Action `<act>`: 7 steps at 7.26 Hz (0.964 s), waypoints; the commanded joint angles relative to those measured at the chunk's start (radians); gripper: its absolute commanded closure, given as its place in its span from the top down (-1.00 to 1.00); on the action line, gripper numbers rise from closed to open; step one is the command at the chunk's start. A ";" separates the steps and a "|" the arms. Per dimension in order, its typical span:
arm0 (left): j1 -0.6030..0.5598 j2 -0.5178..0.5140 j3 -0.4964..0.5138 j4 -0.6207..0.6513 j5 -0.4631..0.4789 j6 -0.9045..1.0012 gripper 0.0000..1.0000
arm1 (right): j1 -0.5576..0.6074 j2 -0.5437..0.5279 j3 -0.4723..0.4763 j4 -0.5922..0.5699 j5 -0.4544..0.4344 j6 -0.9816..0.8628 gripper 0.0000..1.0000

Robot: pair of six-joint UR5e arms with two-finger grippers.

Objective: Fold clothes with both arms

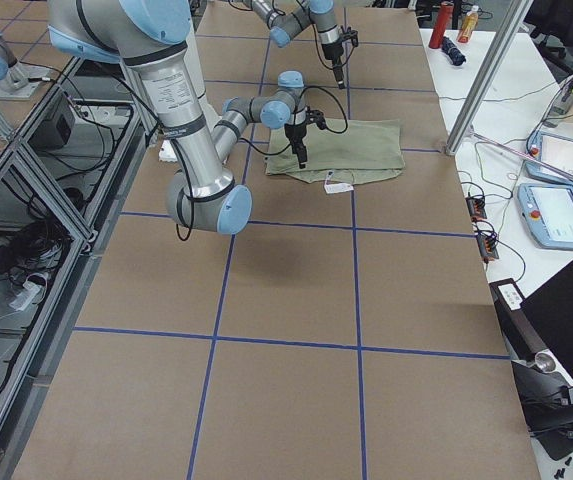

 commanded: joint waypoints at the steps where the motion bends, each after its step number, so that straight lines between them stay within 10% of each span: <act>1: 0.001 0.000 0.001 0.000 0.000 0.000 1.00 | 0.018 0.021 -0.051 0.000 -0.002 -0.019 1.00; 7: 0.002 -0.001 -0.003 0.000 -0.002 0.000 1.00 | 0.044 0.020 -0.108 0.024 -0.011 -0.033 1.00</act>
